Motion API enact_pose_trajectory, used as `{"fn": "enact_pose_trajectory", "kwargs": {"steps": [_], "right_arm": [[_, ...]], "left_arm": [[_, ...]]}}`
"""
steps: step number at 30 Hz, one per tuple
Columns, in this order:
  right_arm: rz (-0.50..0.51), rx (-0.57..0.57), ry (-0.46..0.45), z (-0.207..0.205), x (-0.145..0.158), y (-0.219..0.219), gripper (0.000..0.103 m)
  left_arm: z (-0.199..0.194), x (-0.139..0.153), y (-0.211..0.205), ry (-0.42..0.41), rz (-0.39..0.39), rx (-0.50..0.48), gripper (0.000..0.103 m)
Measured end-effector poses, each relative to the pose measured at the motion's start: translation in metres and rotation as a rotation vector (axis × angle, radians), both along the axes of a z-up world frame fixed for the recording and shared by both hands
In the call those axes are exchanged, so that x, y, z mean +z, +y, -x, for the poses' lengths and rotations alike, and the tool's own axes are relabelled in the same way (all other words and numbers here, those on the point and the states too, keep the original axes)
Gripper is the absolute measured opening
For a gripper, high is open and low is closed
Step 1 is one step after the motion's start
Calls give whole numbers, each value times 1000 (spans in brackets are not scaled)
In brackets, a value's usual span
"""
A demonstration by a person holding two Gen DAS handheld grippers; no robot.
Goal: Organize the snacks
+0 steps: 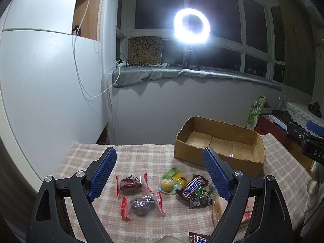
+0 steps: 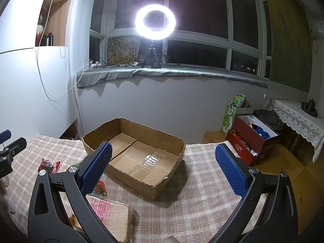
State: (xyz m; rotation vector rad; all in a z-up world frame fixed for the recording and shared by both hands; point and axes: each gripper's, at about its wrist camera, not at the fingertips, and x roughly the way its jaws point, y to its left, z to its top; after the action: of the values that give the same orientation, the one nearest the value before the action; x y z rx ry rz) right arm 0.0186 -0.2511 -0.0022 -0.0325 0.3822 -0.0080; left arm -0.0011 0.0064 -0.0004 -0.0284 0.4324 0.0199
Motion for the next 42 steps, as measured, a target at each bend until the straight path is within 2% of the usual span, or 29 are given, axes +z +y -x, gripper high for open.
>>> {"fn": "enact_pose_trajectory", "kwargs": {"steps": [42], "right_arm": [[8, 3, 4, -2, -6, 5, 103]], "left_arm": [[4, 1, -4, -8, -3, -12, 87]]}}
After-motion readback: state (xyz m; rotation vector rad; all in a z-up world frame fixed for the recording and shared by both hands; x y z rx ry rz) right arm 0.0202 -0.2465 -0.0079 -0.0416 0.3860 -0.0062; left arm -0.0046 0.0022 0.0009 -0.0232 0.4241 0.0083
